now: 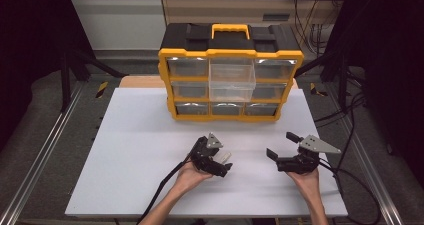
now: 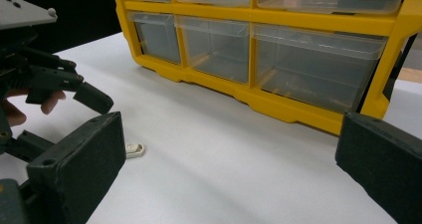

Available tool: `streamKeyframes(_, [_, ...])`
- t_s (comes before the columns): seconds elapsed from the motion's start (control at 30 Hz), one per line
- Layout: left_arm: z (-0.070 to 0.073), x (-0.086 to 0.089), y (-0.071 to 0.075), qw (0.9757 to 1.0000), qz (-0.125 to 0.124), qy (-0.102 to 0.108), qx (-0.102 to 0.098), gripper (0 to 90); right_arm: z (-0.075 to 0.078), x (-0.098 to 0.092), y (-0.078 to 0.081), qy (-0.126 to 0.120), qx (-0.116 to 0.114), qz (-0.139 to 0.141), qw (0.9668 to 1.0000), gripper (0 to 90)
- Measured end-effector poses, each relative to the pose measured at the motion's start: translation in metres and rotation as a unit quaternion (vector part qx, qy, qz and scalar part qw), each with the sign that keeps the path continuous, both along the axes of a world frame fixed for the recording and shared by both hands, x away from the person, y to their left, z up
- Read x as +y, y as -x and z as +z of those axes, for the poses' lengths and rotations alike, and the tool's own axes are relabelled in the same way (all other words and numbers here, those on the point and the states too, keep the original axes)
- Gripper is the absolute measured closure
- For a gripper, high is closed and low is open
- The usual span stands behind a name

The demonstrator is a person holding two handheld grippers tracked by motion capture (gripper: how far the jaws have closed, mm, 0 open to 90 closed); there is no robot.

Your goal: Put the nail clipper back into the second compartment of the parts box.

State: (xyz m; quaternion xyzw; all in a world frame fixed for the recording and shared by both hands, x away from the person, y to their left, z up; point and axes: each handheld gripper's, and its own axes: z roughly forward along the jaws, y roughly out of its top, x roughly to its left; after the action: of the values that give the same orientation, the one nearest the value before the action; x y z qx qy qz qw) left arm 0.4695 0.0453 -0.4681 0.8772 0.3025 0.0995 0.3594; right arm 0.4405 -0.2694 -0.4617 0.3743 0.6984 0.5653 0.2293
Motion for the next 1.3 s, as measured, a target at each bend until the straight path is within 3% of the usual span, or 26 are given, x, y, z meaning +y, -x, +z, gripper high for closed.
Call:
streamKeyframes(0.43, [-0.008,-0.005,0.001,0.9997,-0.003,-0.017,0.016,40.3,0.000,0.000,0.000,0.000,0.002,0.000,1.0000,0.3])
streamKeyframes(0.47, [-0.008,-0.006,0.001,0.9997,-0.006,-0.017,0.017,46.1,0.000,0.000,0.000,0.000,0.003,0.000,1.0000,0.3])
streamKeyframes(0.8, [-0.010,-0.008,0.001,0.9995,-0.001,-0.024,0.022,60.4,0.000,0.001,0.000,-0.001,0.005,0.000,1.0000,0.3])
streamKeyframes(1.3, [-0.009,-0.011,0.003,0.9989,0.007,-0.046,0.008,72.7,0.000,0.001,0.000,0.000,0.007,-0.001,1.0000,0.3])
